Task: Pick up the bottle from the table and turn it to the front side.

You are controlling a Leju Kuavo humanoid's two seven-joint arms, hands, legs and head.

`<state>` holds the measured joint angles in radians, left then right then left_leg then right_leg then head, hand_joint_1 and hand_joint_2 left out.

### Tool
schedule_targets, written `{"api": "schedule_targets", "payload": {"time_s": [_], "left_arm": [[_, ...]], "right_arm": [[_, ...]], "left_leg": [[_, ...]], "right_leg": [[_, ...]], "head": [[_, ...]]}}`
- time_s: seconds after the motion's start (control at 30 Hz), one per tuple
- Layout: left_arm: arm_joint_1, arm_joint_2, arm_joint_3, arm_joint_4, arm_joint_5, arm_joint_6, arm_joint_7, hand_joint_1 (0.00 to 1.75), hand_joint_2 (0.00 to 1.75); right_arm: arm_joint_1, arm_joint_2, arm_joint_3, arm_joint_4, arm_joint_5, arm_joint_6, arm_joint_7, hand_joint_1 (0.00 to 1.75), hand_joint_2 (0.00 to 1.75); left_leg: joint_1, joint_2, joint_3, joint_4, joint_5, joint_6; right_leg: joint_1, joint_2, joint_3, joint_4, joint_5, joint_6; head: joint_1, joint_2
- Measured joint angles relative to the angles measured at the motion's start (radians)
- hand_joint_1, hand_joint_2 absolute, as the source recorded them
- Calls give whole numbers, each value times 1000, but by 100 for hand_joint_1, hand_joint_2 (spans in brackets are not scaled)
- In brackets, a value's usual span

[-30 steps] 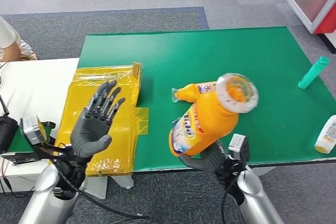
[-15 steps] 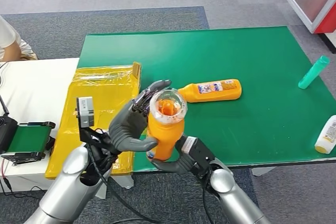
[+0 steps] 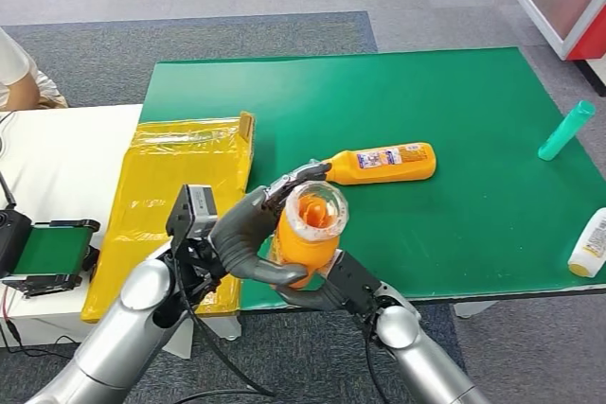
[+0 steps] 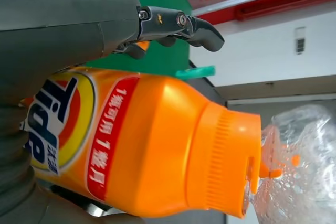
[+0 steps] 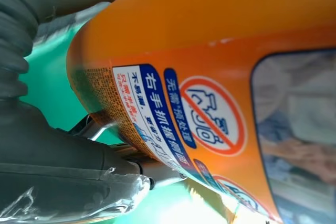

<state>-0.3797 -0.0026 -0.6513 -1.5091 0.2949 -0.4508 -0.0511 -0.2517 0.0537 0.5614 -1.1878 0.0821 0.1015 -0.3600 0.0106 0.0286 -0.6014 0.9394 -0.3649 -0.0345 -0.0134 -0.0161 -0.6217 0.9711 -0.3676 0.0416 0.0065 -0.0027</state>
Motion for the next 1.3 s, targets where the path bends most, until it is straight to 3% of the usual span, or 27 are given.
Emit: {"api": "schedule_targets", "payload": {"time_s": [0.23,0.47,0.6,0.77,1.27,1.3], "left_arm": [[12,30,-13,-7,-71,2,1,0,175],[26,49,-17,-27,-112,7,-7,4,175],[39,54,-17,-40,-168,43,-21,175,175],[55,55,-14,-56,-254,106,-35,175,175],[68,53,-3,-78,-263,112,-50,175,175],[70,53,1,-84,-263,112,-56,175,175]], "right_arm": [[0,-12,-34,0,132,-135,23,175,175],[1,-19,-82,-19,184,-180,37,175,175],[7,-23,-109,-40,187,-188,41,175,175],[24,-26,-143,-77,187,-188,42,175,175],[53,-34,-158,-139,166,-175,33,175,175],[57,-38,-161,-159,153,-165,32,131,175]], "left_leg": [[0,0,0,0,0,0],[0,0,0,0,0,0],[0,0,0,0,0,0],[0,0,-1,0,0,0],[0,0,-1,0,0,0],[0,0,-1,0,0,0]], "right_leg": [[0,0,0,0,0,0],[0,0,0,0,0,0],[0,0,0,0,0,0],[0,0,0,0,0,0],[0,0,0,0,0,0],[0,0,0,0,0,0]], "head": [[0,0],[0,0],[0,0],[0,0],[0,0],[0,0]]}}
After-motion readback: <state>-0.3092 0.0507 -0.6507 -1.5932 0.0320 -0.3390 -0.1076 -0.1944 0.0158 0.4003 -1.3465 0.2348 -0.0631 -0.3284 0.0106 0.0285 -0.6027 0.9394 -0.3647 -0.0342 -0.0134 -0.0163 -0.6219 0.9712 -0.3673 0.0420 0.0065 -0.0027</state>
